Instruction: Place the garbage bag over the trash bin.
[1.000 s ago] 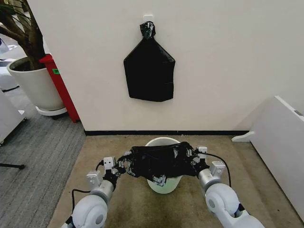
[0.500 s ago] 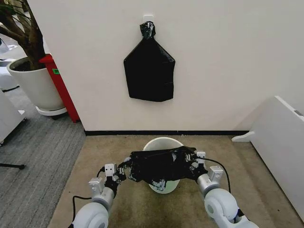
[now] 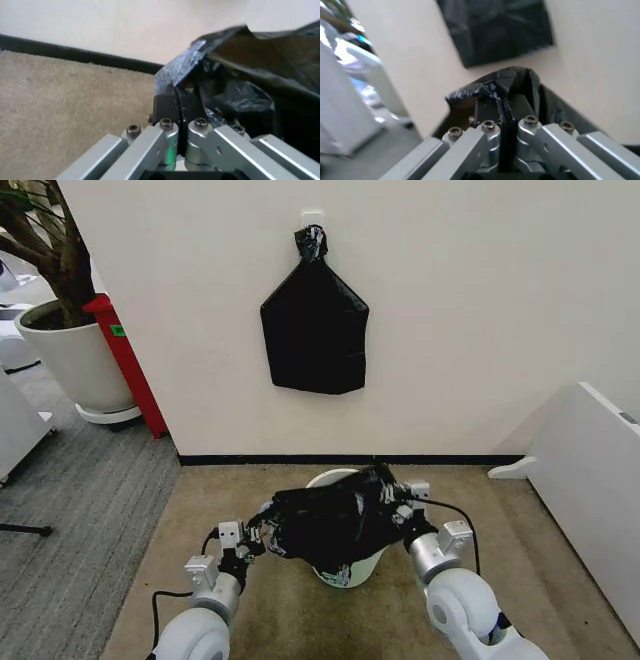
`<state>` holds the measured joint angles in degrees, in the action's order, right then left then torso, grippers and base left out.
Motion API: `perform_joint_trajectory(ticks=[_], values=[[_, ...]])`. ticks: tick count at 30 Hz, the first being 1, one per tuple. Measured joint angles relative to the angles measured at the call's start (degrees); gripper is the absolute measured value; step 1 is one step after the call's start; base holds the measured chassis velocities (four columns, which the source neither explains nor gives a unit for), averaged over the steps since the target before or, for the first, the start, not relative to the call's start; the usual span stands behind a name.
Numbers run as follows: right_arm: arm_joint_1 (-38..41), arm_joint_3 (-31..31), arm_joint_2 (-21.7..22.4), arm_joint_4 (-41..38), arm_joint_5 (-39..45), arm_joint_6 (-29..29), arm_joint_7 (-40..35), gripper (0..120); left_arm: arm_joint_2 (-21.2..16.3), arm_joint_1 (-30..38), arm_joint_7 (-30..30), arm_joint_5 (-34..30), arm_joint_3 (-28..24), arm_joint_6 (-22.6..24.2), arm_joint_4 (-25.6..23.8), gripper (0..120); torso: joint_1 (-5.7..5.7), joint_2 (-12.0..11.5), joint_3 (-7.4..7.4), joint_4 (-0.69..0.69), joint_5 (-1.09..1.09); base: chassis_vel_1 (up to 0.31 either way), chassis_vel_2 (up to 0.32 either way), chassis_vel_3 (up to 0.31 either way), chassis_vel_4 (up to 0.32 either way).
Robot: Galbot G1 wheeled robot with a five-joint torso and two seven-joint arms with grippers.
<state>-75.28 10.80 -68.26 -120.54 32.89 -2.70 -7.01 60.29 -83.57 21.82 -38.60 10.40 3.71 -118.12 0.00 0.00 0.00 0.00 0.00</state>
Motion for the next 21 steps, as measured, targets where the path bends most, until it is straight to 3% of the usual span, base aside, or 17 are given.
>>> perform_joint_trajectory(ticks=[5, 12, 21], values=[[-0.1, -1.2, -0.1, -5.4, 3.4, -1.0, 0.4, 0, 0.0, 0.2, -0.6, 0.4, 0.2, -1.6, -0.5, 0, 0.00, 0.0, 0.00, -0.01, 0.00, 0.000, 0.000, 0.000, 0.000], [1.2, -1.7, 0.6, -4.2, 5.5, 4.8, 10.7, 0, 0.8, 0.7, -1.0, 1.1, 0.2, -3.9, 0.1, 0, 0.00, 0.0, 0.00, 0.00, 0.00, 0.000, 0.000, 0.000, 0.000], [3.5, -6.7, 0.2, -4.0, 11.8, 7.4, 14.7, 0, 2.0, 0.4, -3.3, 1.7, 1.0, -8.4, -1.5, 0, 0.00, 0.0, 0.00, 0.00, 0.00, 0.000, 0.000, 0.000, 0.000]])
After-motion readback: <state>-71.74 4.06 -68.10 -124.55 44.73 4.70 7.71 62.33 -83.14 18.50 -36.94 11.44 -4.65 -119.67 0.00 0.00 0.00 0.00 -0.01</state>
